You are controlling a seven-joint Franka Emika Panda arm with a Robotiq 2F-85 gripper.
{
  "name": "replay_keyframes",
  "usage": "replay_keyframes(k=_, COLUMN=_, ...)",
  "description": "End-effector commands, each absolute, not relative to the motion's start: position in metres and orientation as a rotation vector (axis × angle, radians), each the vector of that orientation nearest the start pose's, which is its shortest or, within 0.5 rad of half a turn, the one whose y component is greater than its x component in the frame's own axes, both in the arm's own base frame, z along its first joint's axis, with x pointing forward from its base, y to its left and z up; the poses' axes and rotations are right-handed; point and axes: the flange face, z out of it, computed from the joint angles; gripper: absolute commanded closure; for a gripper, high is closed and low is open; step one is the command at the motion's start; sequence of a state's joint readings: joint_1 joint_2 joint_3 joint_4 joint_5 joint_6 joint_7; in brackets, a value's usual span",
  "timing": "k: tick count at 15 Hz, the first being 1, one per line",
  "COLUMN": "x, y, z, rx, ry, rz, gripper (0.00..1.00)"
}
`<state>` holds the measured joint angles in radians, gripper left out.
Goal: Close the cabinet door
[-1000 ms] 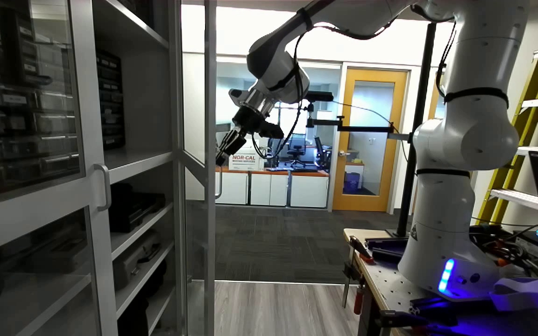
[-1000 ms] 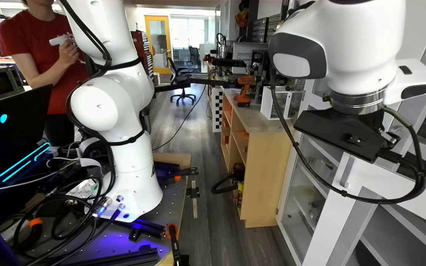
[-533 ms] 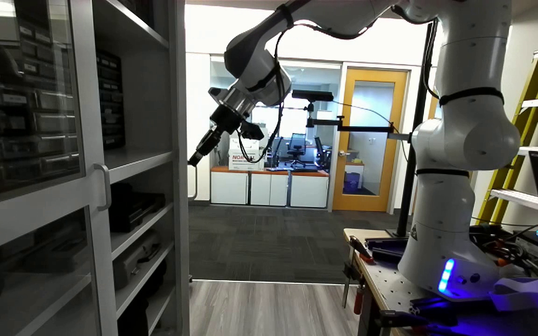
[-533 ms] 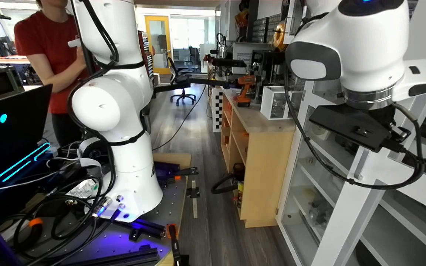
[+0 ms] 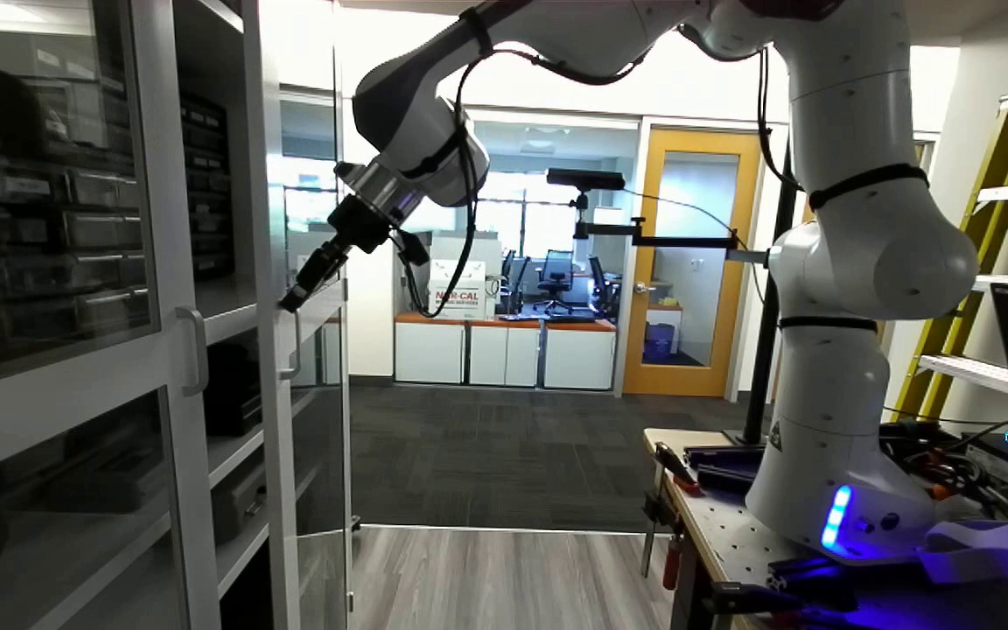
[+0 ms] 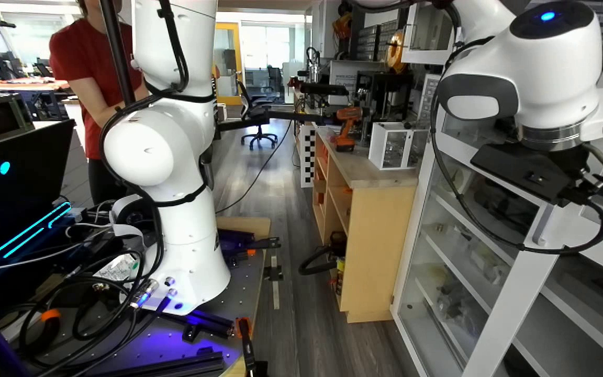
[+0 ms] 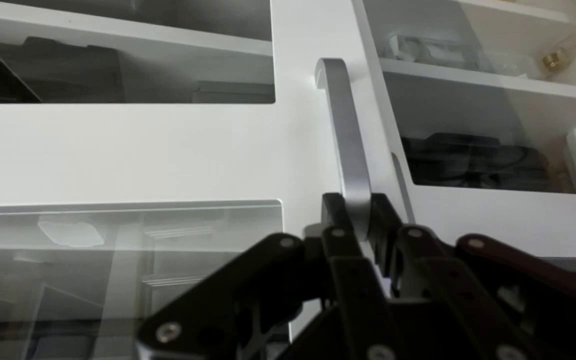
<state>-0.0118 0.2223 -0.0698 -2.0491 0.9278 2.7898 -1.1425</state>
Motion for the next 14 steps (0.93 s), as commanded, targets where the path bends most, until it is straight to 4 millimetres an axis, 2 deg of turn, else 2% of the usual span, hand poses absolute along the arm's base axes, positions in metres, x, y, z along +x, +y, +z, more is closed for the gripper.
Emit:
replay_keyframes(k=1, x=0.659, y=-0.06, z=0.375, rx=-2.778, ry=-0.328, rz=-1.046, gripper=0.96)
replay_keyframes(k=7, x=0.708, y=-0.048, z=0.374, rx=-2.765, ry=-0.279, rz=-1.07, gripper=0.96)
replay_keyframes(k=12, x=0.714, y=-0.044, z=0.376, rx=-2.765, ry=-0.282, rz=-1.045, gripper=0.96)
replay_keyframes(k=13, x=0.714, y=-0.045, z=0.376, rx=-2.765, ry=-0.279, rz=-1.04, gripper=0.82)
replay_keyframes(k=14, x=0.714, y=-0.045, z=0.376, rx=-2.768, ry=-0.282, rz=-1.034, gripper=0.59)
